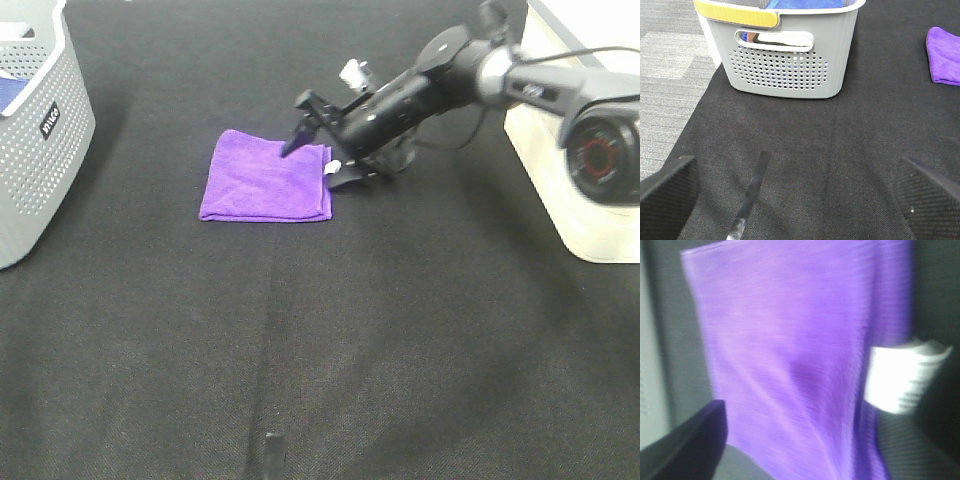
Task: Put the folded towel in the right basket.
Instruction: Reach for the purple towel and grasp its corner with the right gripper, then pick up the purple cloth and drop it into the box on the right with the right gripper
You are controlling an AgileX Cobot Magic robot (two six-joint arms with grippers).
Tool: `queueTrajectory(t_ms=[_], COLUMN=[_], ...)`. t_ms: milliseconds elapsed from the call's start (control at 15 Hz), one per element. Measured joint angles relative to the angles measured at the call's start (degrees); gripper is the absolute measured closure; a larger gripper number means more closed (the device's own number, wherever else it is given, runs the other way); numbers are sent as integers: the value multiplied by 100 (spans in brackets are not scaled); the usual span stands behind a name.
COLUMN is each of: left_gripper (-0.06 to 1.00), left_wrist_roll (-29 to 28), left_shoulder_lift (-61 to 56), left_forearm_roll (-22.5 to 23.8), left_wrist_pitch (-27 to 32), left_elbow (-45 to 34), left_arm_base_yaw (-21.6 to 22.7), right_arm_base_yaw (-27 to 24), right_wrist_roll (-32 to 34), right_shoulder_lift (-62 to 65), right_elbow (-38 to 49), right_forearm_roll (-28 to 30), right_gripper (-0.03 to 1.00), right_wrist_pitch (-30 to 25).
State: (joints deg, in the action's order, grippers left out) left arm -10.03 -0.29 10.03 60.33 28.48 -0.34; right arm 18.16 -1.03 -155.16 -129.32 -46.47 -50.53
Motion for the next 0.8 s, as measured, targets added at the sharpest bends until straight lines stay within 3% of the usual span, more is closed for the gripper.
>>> queueTrajectory(t_ms=[133,333,533,600,800], left_gripper=[-4,-4,-4,-4,-4], left_wrist_roll=[0,0,0,0,0], left_shoulder_lift=[0,0,0,0,0], left_forearm_roll=[-11,-17,-34,-34,-34], left_wrist_pitch=[0,0,0,0,0], left_elbow=[0,0,0,0,0], left_arm_base_yaw=[0,0,0,0,0], right_arm_base_yaw=[143,183,183,201,92], right_wrist_roll=[-6,-6,-29,-80,-155], right_shoulder_lift=[-149,-178,-178,-183,-155], right_elbow=[-17,-17,-149,-298,-1335], right_forearm_roll=[-395,-338,109,315,710], right_gripper=[27,38,85,92,93], right_wrist_pitch=[109,195,155,34,-739])
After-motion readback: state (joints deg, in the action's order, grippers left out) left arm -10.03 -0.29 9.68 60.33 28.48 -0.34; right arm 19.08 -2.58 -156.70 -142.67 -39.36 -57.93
